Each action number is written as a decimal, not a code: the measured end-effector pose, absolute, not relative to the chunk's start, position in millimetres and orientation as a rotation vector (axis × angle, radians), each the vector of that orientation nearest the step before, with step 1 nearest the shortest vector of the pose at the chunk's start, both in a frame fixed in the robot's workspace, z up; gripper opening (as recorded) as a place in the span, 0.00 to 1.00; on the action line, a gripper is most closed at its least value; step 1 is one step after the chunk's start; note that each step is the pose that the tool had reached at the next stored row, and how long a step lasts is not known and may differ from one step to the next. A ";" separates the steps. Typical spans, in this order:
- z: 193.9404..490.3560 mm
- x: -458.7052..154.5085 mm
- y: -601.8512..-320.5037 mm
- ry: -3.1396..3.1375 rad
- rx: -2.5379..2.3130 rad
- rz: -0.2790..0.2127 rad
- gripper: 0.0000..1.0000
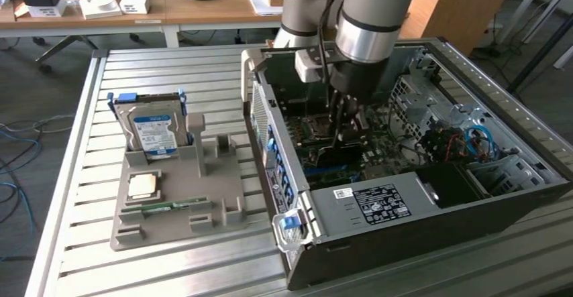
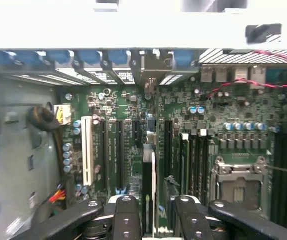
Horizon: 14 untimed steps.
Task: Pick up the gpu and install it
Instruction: 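Insert the gpu into the slot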
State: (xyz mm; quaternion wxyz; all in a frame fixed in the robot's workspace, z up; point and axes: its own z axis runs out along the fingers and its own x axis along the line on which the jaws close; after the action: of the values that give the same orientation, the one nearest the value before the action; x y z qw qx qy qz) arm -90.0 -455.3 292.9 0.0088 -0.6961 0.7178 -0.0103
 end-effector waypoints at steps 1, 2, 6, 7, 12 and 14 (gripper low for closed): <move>297.4 -90.0 -455.3 2.243 -2.175 -0.032 0.33; 302.3 -90.0 -455.3 2.243 -2.175 -0.032 0.33; 320.0 -90.0 -455.3 2.243 -2.175 -0.032 0.33; 324.1 -90.0 -455.3 2.242 -2.175 -0.032 0.33; 329.0 -90.0 -455.3 2.242 -2.175 -0.032 0.33; 329.0 -90.0 -455.3 2.242 -2.175 -0.032 0.33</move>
State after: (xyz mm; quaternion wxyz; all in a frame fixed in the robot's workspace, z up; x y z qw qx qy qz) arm -90.0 -455.3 329.0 0.0089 -0.6961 0.7178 -0.0104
